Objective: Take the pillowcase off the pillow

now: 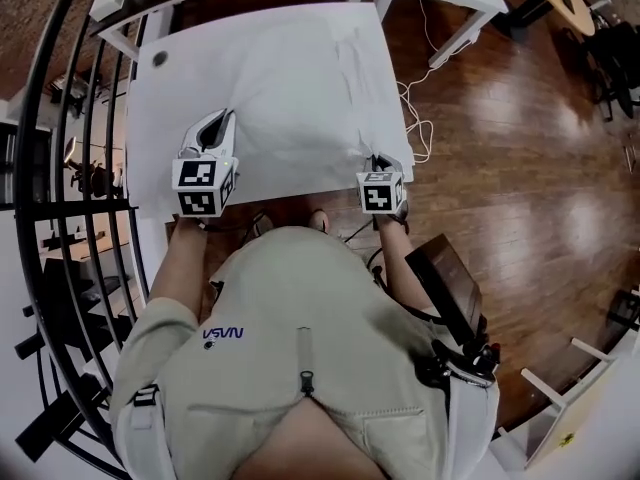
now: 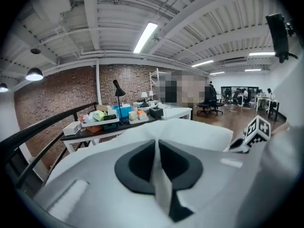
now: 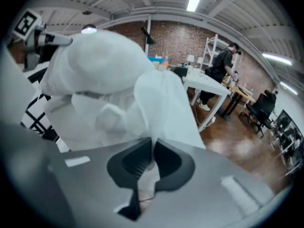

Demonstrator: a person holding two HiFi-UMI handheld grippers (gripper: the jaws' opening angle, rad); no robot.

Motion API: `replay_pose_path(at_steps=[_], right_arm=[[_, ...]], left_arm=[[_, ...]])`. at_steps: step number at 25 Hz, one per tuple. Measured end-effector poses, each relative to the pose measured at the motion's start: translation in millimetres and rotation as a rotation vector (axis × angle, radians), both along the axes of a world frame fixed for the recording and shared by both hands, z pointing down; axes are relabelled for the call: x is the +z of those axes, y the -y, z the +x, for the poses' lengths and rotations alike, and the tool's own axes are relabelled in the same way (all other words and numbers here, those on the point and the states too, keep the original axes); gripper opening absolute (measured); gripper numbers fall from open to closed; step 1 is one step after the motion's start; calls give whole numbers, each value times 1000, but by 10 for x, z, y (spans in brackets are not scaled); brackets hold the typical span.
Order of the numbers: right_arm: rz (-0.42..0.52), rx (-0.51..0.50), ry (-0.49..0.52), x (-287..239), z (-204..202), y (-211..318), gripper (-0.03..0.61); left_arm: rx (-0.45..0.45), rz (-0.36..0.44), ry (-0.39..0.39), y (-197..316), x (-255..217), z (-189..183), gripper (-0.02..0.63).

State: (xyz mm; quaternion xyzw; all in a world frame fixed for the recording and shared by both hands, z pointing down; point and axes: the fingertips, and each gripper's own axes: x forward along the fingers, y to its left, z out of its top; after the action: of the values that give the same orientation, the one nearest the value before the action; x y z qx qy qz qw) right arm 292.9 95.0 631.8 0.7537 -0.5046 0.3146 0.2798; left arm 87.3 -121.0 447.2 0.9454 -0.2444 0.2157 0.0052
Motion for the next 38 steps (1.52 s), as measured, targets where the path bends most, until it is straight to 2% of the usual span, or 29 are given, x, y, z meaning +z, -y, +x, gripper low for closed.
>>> replay_pose_path(at_steps=[3, 6, 9, 11, 13, 15, 17, 19, 20, 22, 23, 25, 27, 30, 32, 34, 35, 37, 38], right_arm=[[-94, -58, -4, 288, -99, -35, 9], [-76, -61, 48, 278, -140, -33, 25], [14, -35, 138, -19, -134, -45, 164], [119, 2, 159, -420, -63, -31, 178], [236, 14, 164, -819, -2, 47, 178], [328, -19, 155, -1177, 1, 222, 178], [382, -70, 140, -1402, -27, 474, 190], [392, -119, 124, -1480, -80, 765, 221], [384, -146, 128, -1463, -130, 910, 252], [348, -209, 167, -1344, -277, 1162, 312], [323, -236, 191, -1263, -350, 1253, 324], [275, -258, 217, -1111, -439, 1356, 322], [245, -241, 218, -1004, -462, 1394, 302], [212, -218, 179, -914, -476, 1419, 258], [216, -205, 138, -944, -467, 1435, 225], [244, -191, 89, -1049, -450, 1451, 168], [266, -182, 58, -1130, -435, 1459, 131], [321, -163, -18, -1341, -386, 1488, 26], [347, -154, -55, -1451, -359, 1515, 11]], left_arm=[[15, -22, -17, -87, 57, -75, 20], [77, -71, 13, -246, 249, -53, 25], [152, -107, 53, -385, 436, -48, 48], [186, -112, 32, -438, 364, -95, 69], [193, -94, -24, -433, 124, -212, 71], [133, -63, -74, -260, -106, -456, 82], [-20, -66, -67, 138, -109, -870, 136], [-210, -131, -4, 606, 116, -1401, 175], [-288, -175, 29, 797, 252, -1657, 216], [-380, -243, 66, 1058, 481, -2045, 307], [-398, -269, 73, 1134, 576, -2159, 314], [-392, -320, 81, 1197, 763, -2235, 325], [-336, -371, 90, 1156, 962, -2145, 315], [-266, -401, 103, 1060, 1145, -1972, 231], [-238, -412, 92, 1031, 1158, -1909, 146], [-205, -423, 65, 1028, 1100, -1869, 54], [-194, -414, 48, 1046, 1024, -1855, 32], [-190, -379, -11, 1115, 792, -1817, 23], [-191, -365, -53, 1157, 651, -1788, 21]])
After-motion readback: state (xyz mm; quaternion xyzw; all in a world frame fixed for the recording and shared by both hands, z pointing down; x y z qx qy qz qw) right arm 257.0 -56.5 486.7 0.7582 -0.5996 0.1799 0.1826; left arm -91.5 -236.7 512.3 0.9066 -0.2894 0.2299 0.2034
